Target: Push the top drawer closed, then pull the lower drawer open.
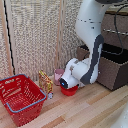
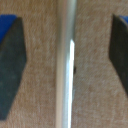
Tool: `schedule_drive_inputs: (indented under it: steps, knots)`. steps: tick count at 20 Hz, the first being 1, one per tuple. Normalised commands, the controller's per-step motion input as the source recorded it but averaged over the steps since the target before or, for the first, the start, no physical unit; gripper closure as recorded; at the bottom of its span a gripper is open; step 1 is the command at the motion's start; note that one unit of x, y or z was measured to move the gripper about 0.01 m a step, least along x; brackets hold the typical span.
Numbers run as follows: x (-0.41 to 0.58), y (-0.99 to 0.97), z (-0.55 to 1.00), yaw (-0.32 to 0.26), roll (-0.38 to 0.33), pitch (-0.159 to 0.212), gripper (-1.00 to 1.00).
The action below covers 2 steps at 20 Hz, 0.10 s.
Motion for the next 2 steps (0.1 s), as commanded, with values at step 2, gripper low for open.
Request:
schedule_drive_inputs:
  steps: [2]
  knots:
    - [0.147, 0.0, 0.51, 0.0, 0.101, -0.028, -1.0]
